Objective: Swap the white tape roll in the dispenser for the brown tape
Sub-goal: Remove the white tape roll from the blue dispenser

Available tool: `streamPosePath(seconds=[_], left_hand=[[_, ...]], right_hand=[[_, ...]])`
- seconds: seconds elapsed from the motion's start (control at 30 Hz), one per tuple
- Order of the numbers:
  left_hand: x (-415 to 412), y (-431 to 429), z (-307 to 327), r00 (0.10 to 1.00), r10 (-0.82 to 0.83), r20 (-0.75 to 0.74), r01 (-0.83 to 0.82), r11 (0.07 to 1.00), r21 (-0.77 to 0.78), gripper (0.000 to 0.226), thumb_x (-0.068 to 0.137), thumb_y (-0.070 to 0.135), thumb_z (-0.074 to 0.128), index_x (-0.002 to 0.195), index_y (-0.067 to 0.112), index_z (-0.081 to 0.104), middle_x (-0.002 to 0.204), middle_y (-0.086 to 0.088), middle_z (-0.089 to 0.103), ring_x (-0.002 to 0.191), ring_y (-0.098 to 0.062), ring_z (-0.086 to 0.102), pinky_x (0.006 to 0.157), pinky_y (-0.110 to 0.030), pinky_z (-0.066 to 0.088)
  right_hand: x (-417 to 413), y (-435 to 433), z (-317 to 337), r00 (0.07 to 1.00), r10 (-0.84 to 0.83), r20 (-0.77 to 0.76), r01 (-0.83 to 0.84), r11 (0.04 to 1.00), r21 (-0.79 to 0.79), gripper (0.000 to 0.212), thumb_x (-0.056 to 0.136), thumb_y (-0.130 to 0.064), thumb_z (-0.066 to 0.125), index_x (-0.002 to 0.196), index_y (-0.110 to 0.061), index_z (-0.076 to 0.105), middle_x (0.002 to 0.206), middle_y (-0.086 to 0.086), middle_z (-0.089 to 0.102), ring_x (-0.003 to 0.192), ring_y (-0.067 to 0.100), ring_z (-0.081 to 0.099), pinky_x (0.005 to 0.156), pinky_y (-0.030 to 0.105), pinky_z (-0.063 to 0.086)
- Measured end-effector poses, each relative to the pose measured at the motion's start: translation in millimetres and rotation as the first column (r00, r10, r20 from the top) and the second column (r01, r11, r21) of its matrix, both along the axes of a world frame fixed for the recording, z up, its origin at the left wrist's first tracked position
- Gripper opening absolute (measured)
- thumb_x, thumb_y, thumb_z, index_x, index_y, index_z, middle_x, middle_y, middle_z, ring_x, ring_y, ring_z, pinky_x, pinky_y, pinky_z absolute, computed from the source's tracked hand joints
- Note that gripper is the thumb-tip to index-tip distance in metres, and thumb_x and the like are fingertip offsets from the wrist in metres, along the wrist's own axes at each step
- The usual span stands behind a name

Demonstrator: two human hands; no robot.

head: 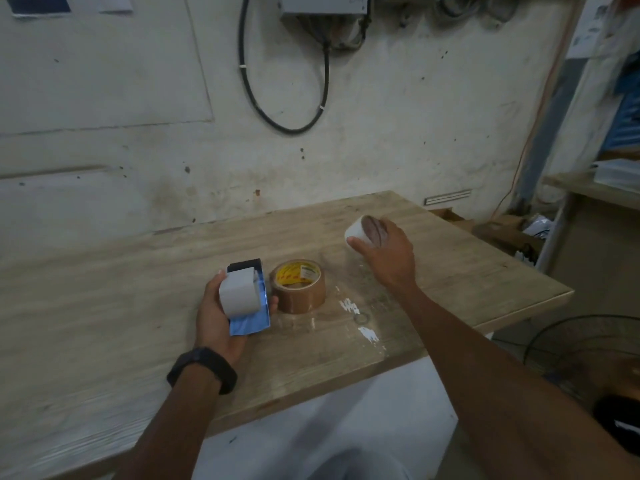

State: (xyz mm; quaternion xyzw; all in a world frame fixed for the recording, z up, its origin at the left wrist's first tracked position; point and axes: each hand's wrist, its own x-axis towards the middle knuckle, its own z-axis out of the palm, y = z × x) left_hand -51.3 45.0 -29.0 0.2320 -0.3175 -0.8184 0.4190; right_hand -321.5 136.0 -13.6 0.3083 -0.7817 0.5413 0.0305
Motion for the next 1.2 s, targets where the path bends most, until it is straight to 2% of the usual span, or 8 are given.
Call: streamPosePath(seconds=[0.13, 0.43, 0.57, 0.73, 0.87, 1.07, 1.13, 1.2], left_hand=[[-0.8, -1.3, -0.9, 1.0, 0.0, -0.009, 0.0, 1.0, 0.03, 0.043, 0.09, 0.049, 0.061, 0.113, 0.013, 0.066, 0.103, -0.015, 0.073, 0.087, -0.03, 0.068, 0.074, -0.046, 0.063], [-1.4, -2.2, -1.4, 1.0, -0.008, -0.005, 0.009, 0.999, 0.05, 0.063, 0.086, 0.05, 0.064, 0.135, 0.012, 0.058, 0.114, -0.017, 0.069, 0.091, -0.03, 0.069, 0.083, -0.05, 0.059], [-2.8, -3.6, -2.3, 1.0, 0.015, 0.014, -0.015, 1.0, 0.022, 0.075, 0.072, 0.051, 0.07, 0.135, 0.011, 0.058, 0.109, -0.017, 0.071, 0.089, -0.031, 0.07, 0.081, -0.049, 0.06], [-2.2, -1.9, -0.4, 1.0, 0.001, -0.008, -0.001, 1.0, 0.019, 0.059, 0.084, 0.049, 0.065, 0.129, 0.01, 0.062, 0.113, -0.018, 0.068, 0.09, -0.031, 0.068, 0.078, -0.048, 0.062], [-1.9, -2.4, -1.1, 1.0, 0.003, 0.013, -0.003, 0.999, 0.032, 0.064, 0.089, 0.049, 0.063, 0.138, 0.008, 0.057, 0.118, -0.02, 0.067, 0.091, -0.032, 0.068, 0.075, -0.047, 0.063], [-2.6, -3.9, -2.1, 1.0, 0.003, 0.007, -0.003, 0.999, 0.033, 0.071, 0.073, 0.05, 0.07, 0.132, 0.01, 0.06, 0.115, -0.02, 0.069, 0.089, -0.032, 0.069, 0.071, -0.045, 0.064], [-3.3, -2.8, -1.6, 1.0, 0.012, 0.005, -0.012, 1.0, 0.029, 0.057, 0.08, 0.048, 0.068, 0.123, 0.011, 0.064, 0.107, -0.018, 0.072, 0.085, -0.031, 0.07, 0.071, -0.046, 0.063], [-3.4, -2.6, -1.6, 1.0, 0.022, 0.011, -0.022, 1.0, 0.014, 0.045, 0.089, 0.047, 0.062, 0.115, 0.011, 0.066, 0.098, -0.016, 0.075, 0.082, -0.029, 0.071, 0.073, -0.045, 0.063]], right_hand=[[-2.1, -3.1, -3.9, 0.999, -0.023, -0.035, 0.025, 0.998, 0.055, 0.093, 0.07, -0.06, 0.08, 0.145, -0.016, 0.048, 0.147, 0.008, 0.054, 0.132, 0.028, 0.053, 0.104, 0.04, 0.044], [-27.0, -14.3, 7.6, 0.989, -0.083, -0.121, 0.109, 0.967, 0.229, 0.091, 0.062, -0.057, 0.082, 0.138, -0.015, 0.055, 0.144, 0.005, 0.055, 0.129, 0.032, 0.049, 0.102, 0.044, 0.048], [-34.0, -12.9, 6.9, 0.985, -0.097, -0.145, 0.142, 0.929, 0.342, 0.091, 0.068, -0.052, 0.08, 0.143, -0.013, 0.049, 0.15, 0.006, 0.049, 0.133, 0.035, 0.043, 0.105, 0.045, 0.043], [-39.4, -6.8, 8.7, 0.976, -0.133, -0.17, 0.195, 0.883, 0.427, 0.086, 0.071, -0.056, 0.076, 0.142, -0.014, 0.05, 0.147, 0.007, 0.05, 0.132, 0.036, 0.044, 0.103, 0.047, 0.044], [-49.8, -5.7, 5.9, 0.979, -0.089, -0.186, 0.179, 0.814, 0.552, 0.086, 0.069, -0.07, 0.06, 0.139, -0.021, 0.054, 0.139, 0.006, 0.053, 0.13, 0.035, 0.044, 0.1, 0.047, 0.04], [-42.5, 3.8, 8.3, 0.967, -0.093, -0.237, 0.214, 0.801, 0.56, 0.084, 0.08, -0.063, 0.064, 0.144, -0.013, 0.043, 0.151, 0.013, 0.04, 0.136, 0.041, 0.038, 0.106, 0.051, 0.037], [-34.9, 3.5, 10.3, 0.937, -0.12, -0.329, 0.263, 0.861, 0.436, 0.072, 0.086, -0.056, 0.06, 0.142, -0.013, 0.046, 0.149, 0.016, 0.041, 0.132, 0.04, 0.042, 0.105, 0.049, 0.038], [-19.8, -2.6, 16.8, 0.93, -0.052, -0.364, 0.156, 0.952, 0.263, 0.053, 0.09, -0.045, 0.061, 0.131, -0.012, 0.057, 0.138, 0.016, 0.052, 0.124, 0.036, 0.051, 0.103, 0.046, 0.042]])
